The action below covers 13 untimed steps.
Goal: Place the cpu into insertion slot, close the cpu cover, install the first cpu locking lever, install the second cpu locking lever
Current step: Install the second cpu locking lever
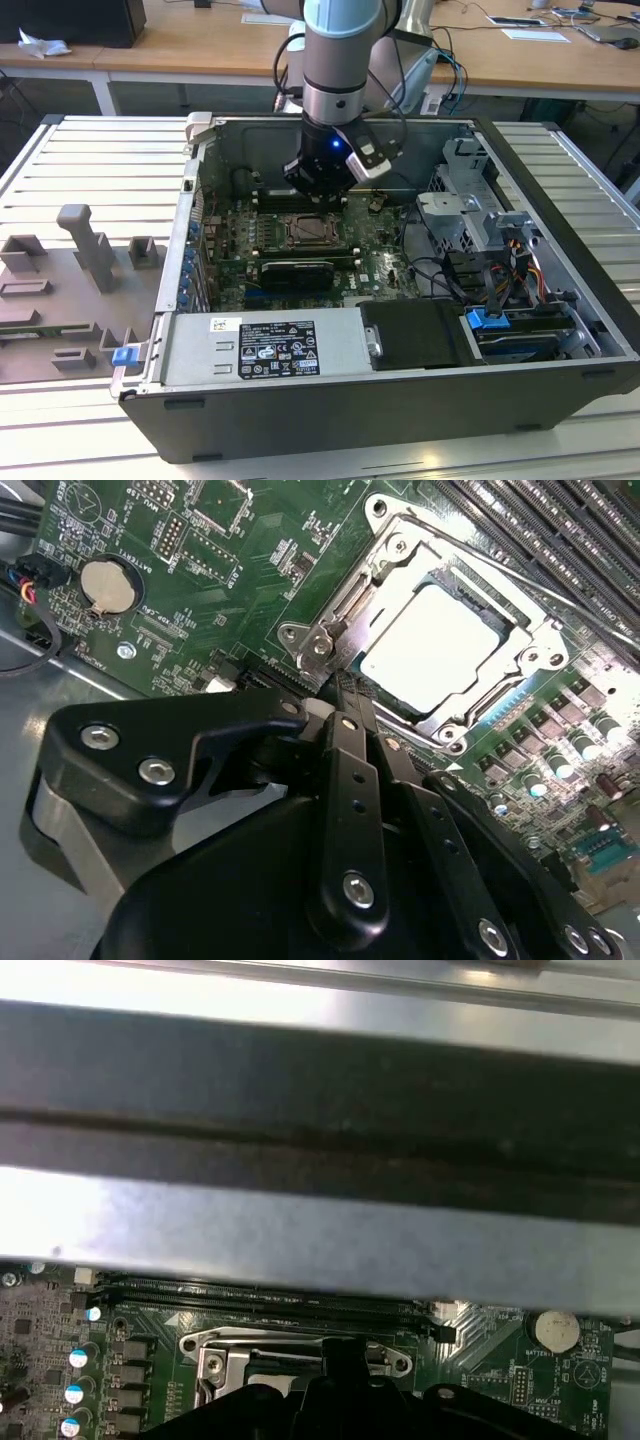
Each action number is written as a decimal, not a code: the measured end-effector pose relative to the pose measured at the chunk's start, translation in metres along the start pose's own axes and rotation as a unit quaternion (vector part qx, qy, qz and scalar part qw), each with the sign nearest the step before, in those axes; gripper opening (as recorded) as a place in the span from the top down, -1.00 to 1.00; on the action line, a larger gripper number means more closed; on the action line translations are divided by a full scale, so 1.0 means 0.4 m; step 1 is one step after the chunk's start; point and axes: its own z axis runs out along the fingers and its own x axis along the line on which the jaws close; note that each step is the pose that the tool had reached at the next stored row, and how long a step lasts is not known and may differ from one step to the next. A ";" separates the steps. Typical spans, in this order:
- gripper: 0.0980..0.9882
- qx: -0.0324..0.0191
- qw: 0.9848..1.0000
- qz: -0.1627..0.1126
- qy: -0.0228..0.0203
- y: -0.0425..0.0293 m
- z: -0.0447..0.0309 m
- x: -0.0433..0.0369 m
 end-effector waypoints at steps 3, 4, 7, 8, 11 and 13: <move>0.98 0.000 1.000 0.000 0.000 -0.003 -0.002 0.000; 0.98 0.000 1.000 0.000 0.000 -0.003 -0.005 0.000; 0.98 0.000 1.000 0.000 0.000 -0.002 -0.024 0.000; 0.98 0.000 1.000 0.000 0.000 -0.002 -0.031 0.000; 0.98 0.000 1.000 0.000 0.000 0.000 -0.061 -0.001; 0.98 0.000 1.000 0.000 0.000 0.001 -0.081 -0.001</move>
